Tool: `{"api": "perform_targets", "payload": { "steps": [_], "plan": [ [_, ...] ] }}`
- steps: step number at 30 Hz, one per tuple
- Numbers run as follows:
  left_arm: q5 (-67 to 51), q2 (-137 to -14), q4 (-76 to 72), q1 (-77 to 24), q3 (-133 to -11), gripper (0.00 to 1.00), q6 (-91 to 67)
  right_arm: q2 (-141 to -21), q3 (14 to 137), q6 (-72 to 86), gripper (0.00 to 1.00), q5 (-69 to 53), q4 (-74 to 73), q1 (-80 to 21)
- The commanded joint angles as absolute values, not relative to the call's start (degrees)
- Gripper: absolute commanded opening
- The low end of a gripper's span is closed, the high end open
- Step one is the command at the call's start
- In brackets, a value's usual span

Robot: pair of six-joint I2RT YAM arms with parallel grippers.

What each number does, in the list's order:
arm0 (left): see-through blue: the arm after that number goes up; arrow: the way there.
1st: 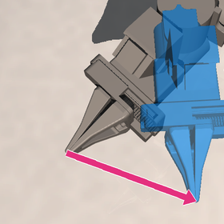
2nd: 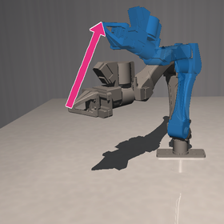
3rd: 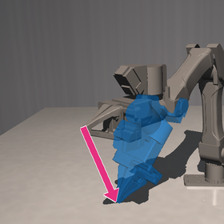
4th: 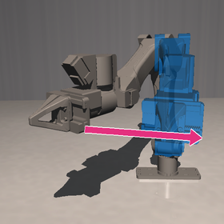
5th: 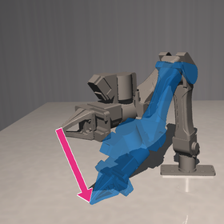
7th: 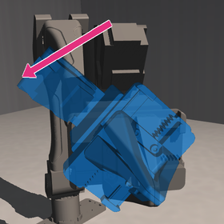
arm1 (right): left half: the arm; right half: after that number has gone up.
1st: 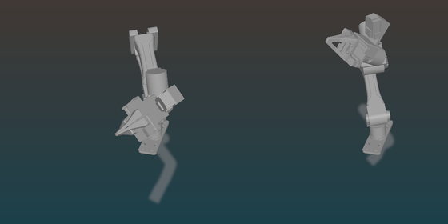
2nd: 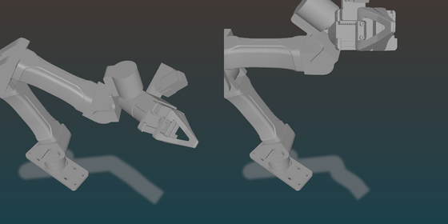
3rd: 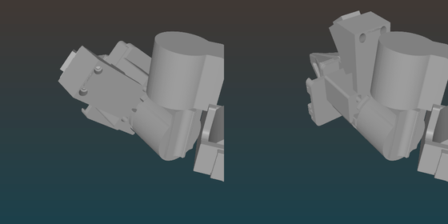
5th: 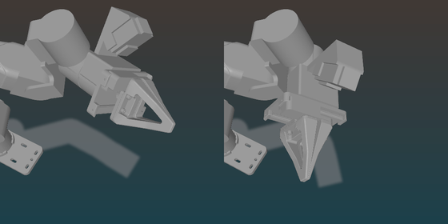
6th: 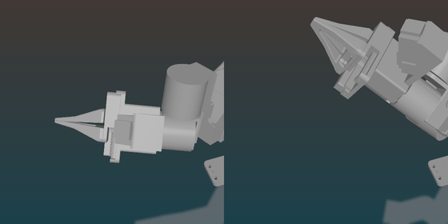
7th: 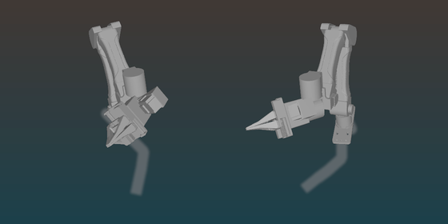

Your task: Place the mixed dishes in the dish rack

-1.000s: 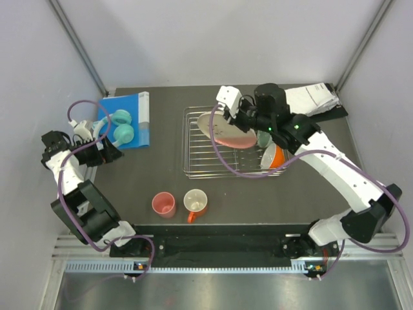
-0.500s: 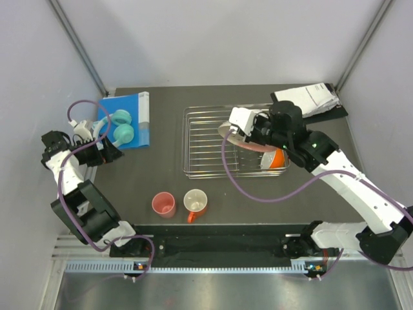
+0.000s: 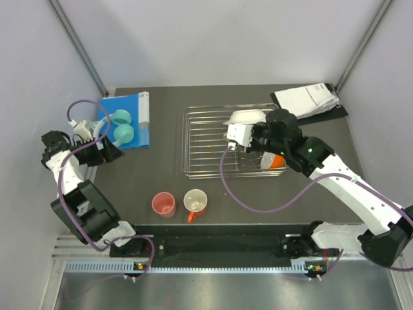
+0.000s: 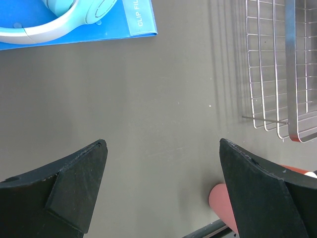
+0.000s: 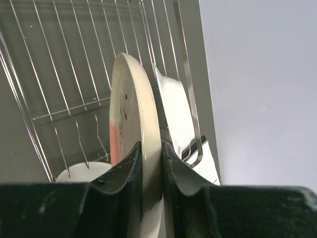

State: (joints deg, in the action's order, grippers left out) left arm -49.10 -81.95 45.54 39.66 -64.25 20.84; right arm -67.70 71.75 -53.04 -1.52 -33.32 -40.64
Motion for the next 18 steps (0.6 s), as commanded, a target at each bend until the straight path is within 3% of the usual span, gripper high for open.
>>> {"api": "perform_targets", "payload": {
  "steps": [1, 18],
  "plan": [
    [-50.89, -82.27, 43.86, 39.46, -64.42, 0.99, 19.95, -64.25, 71.28, -57.13, 0.00, -0.61, -26.46, -40.34],
    [-50.18, -83.06, 43.16, 39.29, -64.34, 0.99, 19.78, -70.48, 70.75, -59.94, 0.00, -1.58, -25.93, -40.61]
  ]
}}
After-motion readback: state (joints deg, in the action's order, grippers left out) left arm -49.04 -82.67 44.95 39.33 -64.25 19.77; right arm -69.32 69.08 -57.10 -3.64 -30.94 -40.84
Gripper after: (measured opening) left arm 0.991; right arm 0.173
